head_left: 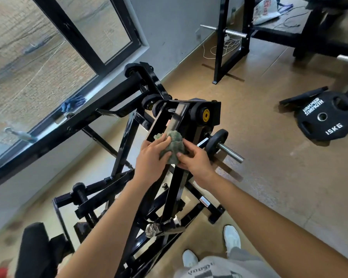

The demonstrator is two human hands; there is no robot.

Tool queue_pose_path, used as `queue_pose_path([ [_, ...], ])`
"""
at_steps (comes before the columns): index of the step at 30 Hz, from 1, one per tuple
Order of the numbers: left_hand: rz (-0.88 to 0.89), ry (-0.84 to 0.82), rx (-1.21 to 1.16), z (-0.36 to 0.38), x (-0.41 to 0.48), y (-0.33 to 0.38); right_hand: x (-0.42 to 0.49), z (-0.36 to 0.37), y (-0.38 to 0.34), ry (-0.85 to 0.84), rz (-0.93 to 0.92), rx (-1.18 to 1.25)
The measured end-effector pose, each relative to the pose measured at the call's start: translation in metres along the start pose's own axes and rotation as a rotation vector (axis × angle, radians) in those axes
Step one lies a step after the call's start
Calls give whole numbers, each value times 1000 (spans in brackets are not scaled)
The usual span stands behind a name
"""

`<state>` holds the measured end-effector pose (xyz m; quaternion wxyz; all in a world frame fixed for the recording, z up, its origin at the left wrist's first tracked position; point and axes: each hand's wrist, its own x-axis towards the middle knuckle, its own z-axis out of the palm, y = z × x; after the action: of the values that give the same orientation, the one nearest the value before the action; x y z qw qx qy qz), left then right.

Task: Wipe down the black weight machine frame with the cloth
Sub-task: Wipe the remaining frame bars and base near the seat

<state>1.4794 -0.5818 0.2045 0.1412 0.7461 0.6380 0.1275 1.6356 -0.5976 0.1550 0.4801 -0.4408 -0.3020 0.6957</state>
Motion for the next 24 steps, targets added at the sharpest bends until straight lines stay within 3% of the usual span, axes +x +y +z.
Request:
queue_pose_path([
  [4, -45, 108, -87, 3, -49, -7, -30, 5, 14, -77, 98, 1],
  [7, -122, 143, -309, 2, -74, -3, -53, 3, 16, -180, 212, 38],
  [10, -196, 87, -560, 2, -91, 8, -71, -4, 7, -291, 311, 71],
  [13, -157, -49, -646, 3, -102, 16, -82, -12, -7, -348, 347, 34],
  [15, -81, -160, -617, 6, -108, 15, -83, -18, -12, -302, 374, -34],
  [17, -1, -171, -524, 8, -114, 11, -78, -23, -12, -213, 387, -87],
  [21, -109, 159, -330, 1, -121, -6, -53, -30, -2, 36, 373, -82],
  [24, -255, 277, -198, -1, -133, -21, -29, -24, 4, 139, 366, -46],
])
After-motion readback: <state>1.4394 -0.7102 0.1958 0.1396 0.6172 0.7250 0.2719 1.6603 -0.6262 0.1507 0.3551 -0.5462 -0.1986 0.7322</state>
